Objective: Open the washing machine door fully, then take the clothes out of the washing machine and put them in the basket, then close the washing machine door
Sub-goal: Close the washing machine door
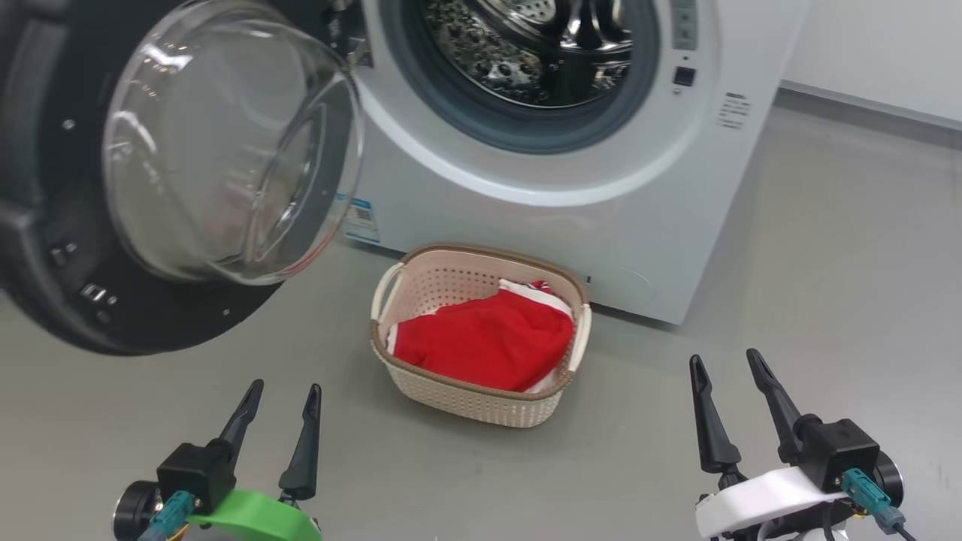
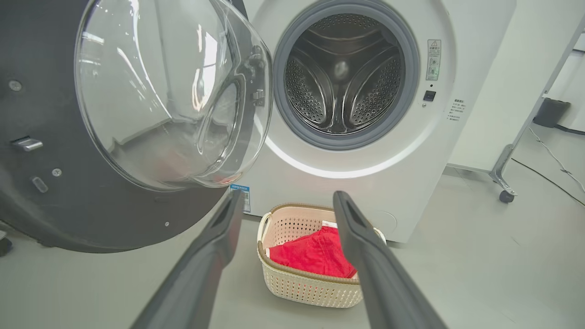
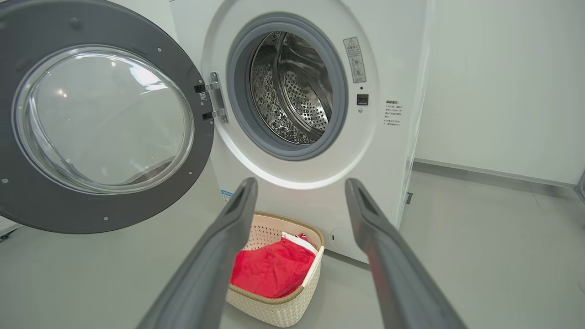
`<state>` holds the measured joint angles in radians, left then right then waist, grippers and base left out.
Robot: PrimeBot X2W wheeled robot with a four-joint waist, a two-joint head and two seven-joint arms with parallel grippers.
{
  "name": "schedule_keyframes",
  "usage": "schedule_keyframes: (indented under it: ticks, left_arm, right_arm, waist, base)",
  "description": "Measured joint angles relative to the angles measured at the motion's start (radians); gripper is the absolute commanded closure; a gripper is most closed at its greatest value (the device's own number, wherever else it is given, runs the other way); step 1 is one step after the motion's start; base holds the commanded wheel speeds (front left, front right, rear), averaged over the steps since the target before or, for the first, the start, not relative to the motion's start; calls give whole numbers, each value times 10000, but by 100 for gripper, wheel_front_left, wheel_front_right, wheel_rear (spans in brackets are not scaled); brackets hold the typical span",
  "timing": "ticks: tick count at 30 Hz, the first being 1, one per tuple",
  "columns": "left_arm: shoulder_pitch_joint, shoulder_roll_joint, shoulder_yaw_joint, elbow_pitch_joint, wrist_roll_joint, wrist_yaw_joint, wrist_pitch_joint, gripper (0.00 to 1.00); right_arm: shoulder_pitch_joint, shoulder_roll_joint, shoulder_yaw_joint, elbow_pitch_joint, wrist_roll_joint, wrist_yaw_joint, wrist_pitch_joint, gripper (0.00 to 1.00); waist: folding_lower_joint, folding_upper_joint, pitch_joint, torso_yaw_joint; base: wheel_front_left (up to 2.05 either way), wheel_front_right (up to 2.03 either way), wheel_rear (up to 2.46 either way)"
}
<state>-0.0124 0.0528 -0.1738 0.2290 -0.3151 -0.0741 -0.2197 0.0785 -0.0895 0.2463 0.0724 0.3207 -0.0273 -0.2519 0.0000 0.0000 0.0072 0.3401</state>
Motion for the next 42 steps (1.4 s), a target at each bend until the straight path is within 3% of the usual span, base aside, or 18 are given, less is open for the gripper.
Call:
schedule_keyframes:
  ticks: [9, 16, 42]
  left_arm:
    - [-23, 92, 36, 4, 90, 90, 0, 0]
    - [-21, 272, 399, -56, 188, 408, -31, 0]
    - [10, 270, 454, -395, 190, 548, -117, 0]
  right_arm:
    - [-90, 58, 128, 69, -6, 86, 0, 0]
    - [-234, 140, 493, 270, -63, 261, 0, 0]
    - [-585, 190, 556, 639, -61, 351, 0, 0]
  waist:
    - [0, 0, 11, 1164]
    - [0, 0, -58, 1778]
    - [0, 0, -100, 1833]
  base:
    - [0, 0, 0]
    - [0, 0, 0]
    - [0, 0, 0]
